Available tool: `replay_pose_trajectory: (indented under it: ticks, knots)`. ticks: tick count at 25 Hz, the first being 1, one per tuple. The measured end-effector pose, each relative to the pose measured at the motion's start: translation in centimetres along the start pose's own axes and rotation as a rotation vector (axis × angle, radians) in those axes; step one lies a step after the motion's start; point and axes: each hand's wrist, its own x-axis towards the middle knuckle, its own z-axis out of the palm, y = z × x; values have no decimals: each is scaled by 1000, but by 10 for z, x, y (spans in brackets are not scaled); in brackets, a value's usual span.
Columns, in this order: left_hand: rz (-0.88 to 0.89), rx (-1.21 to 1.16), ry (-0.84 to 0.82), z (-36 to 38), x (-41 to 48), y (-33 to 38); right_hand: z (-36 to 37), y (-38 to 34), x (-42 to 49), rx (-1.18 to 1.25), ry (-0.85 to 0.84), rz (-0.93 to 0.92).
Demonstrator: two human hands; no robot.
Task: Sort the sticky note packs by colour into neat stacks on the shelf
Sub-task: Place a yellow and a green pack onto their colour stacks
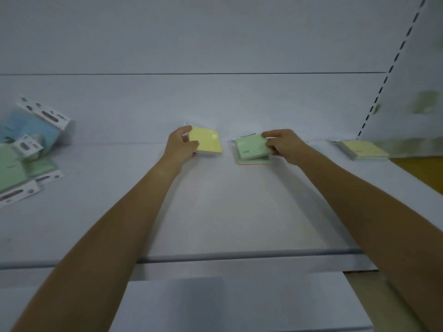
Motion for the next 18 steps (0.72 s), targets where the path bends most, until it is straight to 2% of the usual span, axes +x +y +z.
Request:
replay_pose_trajectory:
  ticks: [4,10,15,18]
  knots:
    - [9,-19,-29,12,-2,7,-1,5,4,-288,88,-104]
    - [4,-81,-45,15,0,14,10,11,-6,-558,72,-123]
    - [9,-157,-86,35,1,14,-15,20,-37,-619,143,-368]
    - [32,-196,-132,64,0,21,-58,37,-57,-774,152,-460]
